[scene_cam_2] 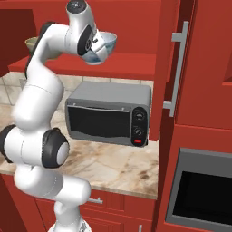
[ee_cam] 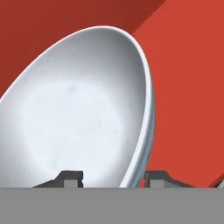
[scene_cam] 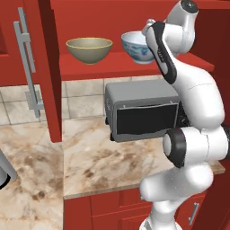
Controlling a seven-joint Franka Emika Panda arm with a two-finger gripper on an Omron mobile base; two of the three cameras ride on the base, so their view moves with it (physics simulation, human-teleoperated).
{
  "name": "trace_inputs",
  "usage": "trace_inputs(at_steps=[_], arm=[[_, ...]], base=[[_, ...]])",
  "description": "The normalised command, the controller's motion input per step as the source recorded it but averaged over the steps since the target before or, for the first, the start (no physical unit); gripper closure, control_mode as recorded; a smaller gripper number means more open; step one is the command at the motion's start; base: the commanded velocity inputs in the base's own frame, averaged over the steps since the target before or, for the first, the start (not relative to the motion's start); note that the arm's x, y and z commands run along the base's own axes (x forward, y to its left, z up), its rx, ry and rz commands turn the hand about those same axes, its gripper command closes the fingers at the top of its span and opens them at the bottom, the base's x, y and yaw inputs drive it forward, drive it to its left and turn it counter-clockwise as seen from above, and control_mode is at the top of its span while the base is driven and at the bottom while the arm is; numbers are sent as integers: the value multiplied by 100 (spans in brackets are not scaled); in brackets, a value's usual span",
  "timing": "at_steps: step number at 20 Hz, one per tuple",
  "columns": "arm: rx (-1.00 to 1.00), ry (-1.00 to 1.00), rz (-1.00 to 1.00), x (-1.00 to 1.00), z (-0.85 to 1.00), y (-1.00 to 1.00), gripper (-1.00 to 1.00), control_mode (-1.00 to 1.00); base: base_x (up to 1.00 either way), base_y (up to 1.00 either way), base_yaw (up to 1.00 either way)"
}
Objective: Pick up the bowls from the cabinet and place each bowl in front of a stool on the dining counter.
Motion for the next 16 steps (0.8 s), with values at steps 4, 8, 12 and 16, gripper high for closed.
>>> trace_inputs(at_steps=[4, 8, 12, 16], arm=[[0, 0, 0, -100, 0, -29, 100, -100], [0, 0, 0, -100, -12, -12, 100, -100], [0, 0, 0, -98, -14, -2, 100, -100], [0, 1, 0, -46, -5, -2, 100, 100]], base=[[0, 0, 0], [0, 0, 0], [0, 0, 0], [-46, -1, 0]])
